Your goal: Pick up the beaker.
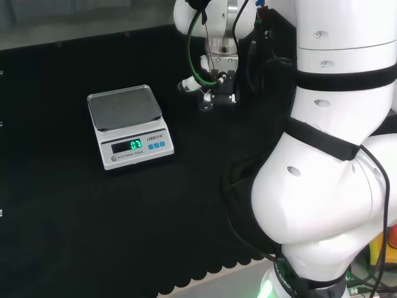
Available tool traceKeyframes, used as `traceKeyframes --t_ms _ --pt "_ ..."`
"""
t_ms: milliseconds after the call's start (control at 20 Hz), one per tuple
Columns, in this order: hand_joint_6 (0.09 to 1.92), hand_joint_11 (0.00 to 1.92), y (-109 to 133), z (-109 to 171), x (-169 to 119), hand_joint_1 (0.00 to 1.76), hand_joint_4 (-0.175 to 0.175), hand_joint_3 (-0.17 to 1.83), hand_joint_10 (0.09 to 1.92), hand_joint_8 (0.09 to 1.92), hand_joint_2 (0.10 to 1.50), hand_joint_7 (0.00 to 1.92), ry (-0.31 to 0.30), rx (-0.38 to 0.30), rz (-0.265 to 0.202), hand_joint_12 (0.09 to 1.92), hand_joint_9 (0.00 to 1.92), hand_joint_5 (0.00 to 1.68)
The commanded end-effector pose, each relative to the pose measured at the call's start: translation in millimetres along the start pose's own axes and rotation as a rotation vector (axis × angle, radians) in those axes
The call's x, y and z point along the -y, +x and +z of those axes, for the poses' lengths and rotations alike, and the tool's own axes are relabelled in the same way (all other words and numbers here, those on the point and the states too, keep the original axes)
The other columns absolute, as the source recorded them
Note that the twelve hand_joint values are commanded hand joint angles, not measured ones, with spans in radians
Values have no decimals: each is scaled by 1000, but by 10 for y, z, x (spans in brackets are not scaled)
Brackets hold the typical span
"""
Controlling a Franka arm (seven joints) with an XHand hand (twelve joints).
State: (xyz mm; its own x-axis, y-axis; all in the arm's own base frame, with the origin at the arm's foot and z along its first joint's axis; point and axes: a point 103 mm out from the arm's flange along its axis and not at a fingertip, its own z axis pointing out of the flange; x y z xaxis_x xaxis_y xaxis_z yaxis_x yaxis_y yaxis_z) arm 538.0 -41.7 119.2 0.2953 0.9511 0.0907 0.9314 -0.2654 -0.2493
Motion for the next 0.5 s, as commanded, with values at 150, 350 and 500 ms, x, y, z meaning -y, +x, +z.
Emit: traceKeyframes --t_ms 150,350,500 --pt "87 58 -30 50 -23 493 -78 -37 948 816 890 47 4 11 -4 1483 52 207" --pt "87 96 12 118 -76 517 -79 -35 936 821 891 66 18 21 -3 1463 94 210" --pt "87 146 -23 138 -103 531 -82 -33 918 820 894 81 18 10 -6 1440 143 214"
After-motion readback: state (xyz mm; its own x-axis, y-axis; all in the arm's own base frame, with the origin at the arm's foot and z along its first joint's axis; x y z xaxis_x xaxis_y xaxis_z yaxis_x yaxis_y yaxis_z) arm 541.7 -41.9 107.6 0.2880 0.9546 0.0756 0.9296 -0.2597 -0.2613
